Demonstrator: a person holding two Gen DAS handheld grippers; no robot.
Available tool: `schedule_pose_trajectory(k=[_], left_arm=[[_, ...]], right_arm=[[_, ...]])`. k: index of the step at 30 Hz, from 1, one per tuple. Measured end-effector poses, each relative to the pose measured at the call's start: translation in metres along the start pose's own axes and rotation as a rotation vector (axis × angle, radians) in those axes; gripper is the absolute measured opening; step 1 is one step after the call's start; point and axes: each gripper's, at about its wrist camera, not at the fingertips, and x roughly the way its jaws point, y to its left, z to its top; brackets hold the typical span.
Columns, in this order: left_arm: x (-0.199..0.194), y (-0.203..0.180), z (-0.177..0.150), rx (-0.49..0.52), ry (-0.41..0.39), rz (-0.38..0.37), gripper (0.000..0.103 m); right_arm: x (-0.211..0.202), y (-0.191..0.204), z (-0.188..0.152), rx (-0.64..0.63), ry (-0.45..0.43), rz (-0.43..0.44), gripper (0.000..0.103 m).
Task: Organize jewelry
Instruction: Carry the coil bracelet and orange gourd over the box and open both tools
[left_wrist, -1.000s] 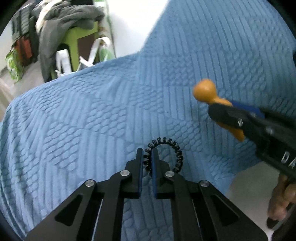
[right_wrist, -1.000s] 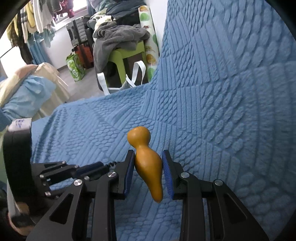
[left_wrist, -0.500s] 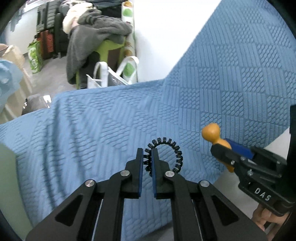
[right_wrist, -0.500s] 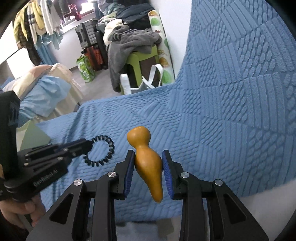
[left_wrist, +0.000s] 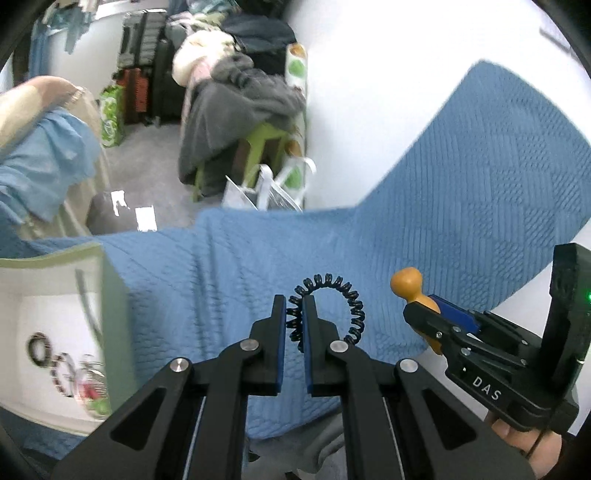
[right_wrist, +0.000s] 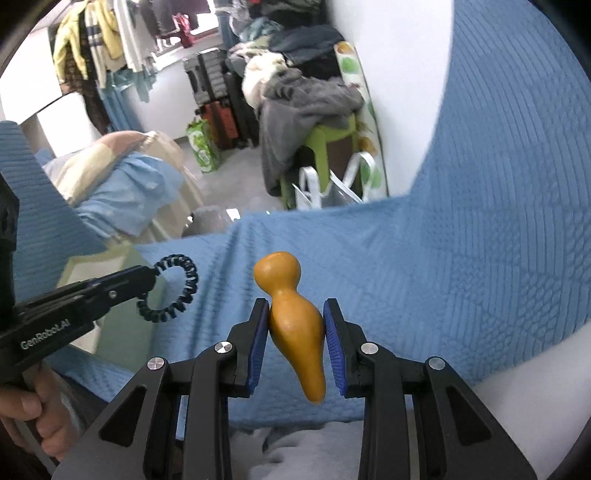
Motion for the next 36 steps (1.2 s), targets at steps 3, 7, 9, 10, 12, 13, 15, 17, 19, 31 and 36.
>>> schedule_pose_trajectory(k=[3, 7, 9, 10, 12, 13, 15, 17, 19, 31, 36], left_arm=[[-0.031, 0.014, 0.010, -0.011, -0.041, 0.012, 0.008], [-0.071, 0.030, 0.024, -0.022, -0.091, 0.035, 0.008], [-0.091, 0.040, 0.031, -0.030, -0.119, 0.039, 0.008], [-0.102, 0.045, 0.034, -0.031, -0.135, 0.046, 0.008], [-0.121, 0.056, 0.039, -0.032, -0.167, 0.060, 0.008], [-0.127, 0.060, 0.041, -0.032, -0.178, 0.065, 0.008], [-0.137, 0.073, 0.042, -0.025, -0.194, 0.103, 0.008], [-0.146, 0.086, 0.039, -0.026, -0.206, 0.125, 0.008], [-0.151, 0.099, 0.033, -0.035, -0.206, 0.135, 0.008], [-0.137, 0.193, -0.011, -0.132, -0.105, 0.190, 0.008], [-0.113, 0.221, -0.028, -0.162, -0.035, 0.178, 0.008]], right_arm=[[-0.013, 0.022, 0.014, -0.019, -0.035, 0.012, 0.028], [-0.027, 0.052, 0.029, -0.042, -0.071, 0.035, 0.028], [-0.036, 0.071, 0.040, -0.062, -0.094, 0.049, 0.028], [-0.040, 0.079, 0.044, -0.069, -0.105, 0.059, 0.028], [-0.048, 0.092, 0.050, -0.082, -0.124, 0.074, 0.028], [-0.051, 0.100, 0.053, -0.089, -0.136, 0.084, 0.028], [-0.055, 0.120, 0.060, -0.111, -0.153, 0.097, 0.028], [-0.053, 0.139, 0.062, -0.137, -0.152, 0.113, 0.028], [-0.048, 0.153, 0.060, -0.157, -0.146, 0.127, 0.028], [0.028, 0.237, 0.015, -0.242, 0.031, 0.192, 0.028], [0.065, 0.257, -0.008, -0.268, 0.117, 0.177, 0.028]])
